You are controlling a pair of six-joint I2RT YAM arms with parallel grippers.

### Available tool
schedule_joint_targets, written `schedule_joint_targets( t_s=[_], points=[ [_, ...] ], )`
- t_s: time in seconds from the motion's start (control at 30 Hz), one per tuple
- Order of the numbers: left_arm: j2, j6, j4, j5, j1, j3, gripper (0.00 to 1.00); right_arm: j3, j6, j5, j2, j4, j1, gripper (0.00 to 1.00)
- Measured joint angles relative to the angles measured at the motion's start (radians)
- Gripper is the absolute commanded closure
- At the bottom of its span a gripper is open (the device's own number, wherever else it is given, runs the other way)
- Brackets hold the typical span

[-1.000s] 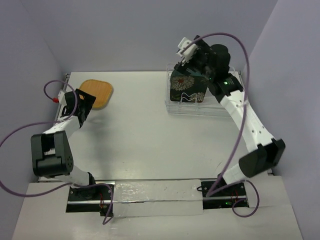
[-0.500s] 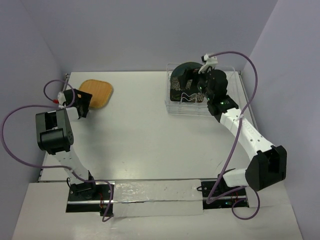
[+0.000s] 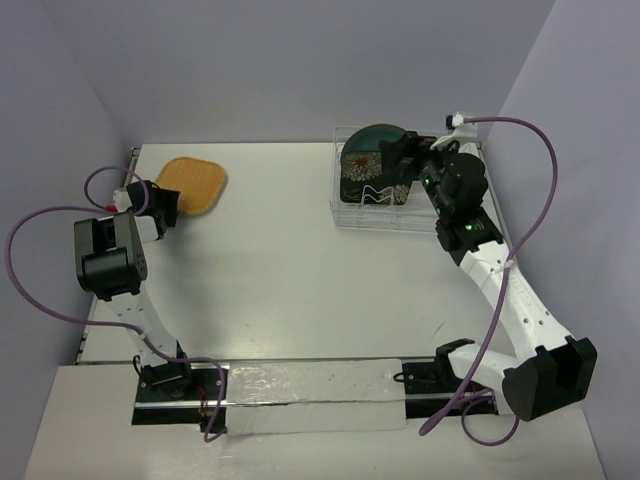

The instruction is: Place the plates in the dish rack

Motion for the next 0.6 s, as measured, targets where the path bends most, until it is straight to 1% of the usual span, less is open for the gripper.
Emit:
schedule_joint_targets(
  t_s=[0.03, 0.07, 0.17, 0.33, 0.6],
  points=[
    [0.005, -0.005, -0.006, 0.001, 0.001, 0.001, 0.59, -0.007, 0.007, 0.003, -0.004, 0.001, -0.006, 0.00],
    [0.012, -0.011, -0.012, 0.003, 0.002, 0.004, 0.63, -0.015, 0.015, 0.006, -0.008, 0.000, -0.014, 0.00],
    [0.038, -0.033, -0.020, 0.009, 0.003, 0.019, 0.73, -0.044, 0.032, 0.012, -0.021, -0.002, -0.036, 0.00],
    [0.047, -0.065, -0.001, 0.029, 0.004, 0.024, 1.00, -0.075, 0.048, 0.015, -0.060, -0.006, -0.058, 0.00],
    [0.045, -0.049, 0.033, 0.064, 0.005, 0.027, 1.00, -0.088, 0.033, -0.004, -0.129, 0.000, -0.062, 0.00]
  ],
)
